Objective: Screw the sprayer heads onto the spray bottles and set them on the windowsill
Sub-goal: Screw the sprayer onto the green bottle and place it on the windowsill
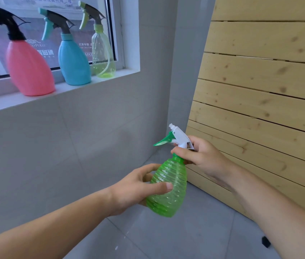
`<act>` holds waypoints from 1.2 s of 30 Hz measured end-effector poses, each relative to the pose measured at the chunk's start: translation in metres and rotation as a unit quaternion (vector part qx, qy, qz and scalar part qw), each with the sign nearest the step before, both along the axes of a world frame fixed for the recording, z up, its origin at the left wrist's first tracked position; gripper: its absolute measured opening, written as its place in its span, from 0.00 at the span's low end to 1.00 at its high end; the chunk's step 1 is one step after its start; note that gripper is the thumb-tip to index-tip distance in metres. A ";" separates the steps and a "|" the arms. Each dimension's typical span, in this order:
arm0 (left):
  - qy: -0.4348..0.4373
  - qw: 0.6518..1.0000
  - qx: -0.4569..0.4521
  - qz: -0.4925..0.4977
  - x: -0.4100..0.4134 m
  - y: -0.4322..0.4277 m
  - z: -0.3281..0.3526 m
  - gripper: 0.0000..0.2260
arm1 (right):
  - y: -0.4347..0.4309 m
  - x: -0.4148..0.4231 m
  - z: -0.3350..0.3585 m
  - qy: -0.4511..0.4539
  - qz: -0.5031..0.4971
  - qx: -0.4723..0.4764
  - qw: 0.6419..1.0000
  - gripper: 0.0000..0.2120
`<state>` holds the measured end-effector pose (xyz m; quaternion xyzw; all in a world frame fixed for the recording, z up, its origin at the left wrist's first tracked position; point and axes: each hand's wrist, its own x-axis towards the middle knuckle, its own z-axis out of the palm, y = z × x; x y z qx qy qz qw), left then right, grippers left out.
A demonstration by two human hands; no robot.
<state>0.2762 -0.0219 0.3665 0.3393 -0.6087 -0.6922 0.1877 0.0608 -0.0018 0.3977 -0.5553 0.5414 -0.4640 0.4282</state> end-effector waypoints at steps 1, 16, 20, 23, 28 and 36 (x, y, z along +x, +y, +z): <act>-0.001 1.000 -0.002 -0.001 0.001 -0.001 0.000 0.19 | 0.000 -0.004 0.002 -0.019 0.021 0.005 1.000 0.14; -0.009 1.000 0.008 -0.008 -0.005 0.005 0.000 0.22 | 0.001 0.006 0.001 0.053 -0.011 -0.021 0.998 0.15; 0.018 1.000 0.017 -0.014 -0.003 0.000 0.002 0.24 | 0.004 0.001 0.009 -0.096 0.013 0.032 0.995 0.17; 0.048 0.997 0.057 -0.025 -0.002 0.001 0.004 0.30 | 0.006 0.002 0.010 -0.212 0.045 0.065 0.974 0.16; 0.132 0.980 0.121 -0.083 -0.004 0.000 0.009 0.34 | 0.011 0.011 0.021 -0.361 0.115 0.052 0.924 0.14; 0.103 0.993 0.053 -0.031 -0.004 0.000 0.014 0.23 | 0.010 0.028 0.024 -0.352 0.080 0.026 0.932 0.12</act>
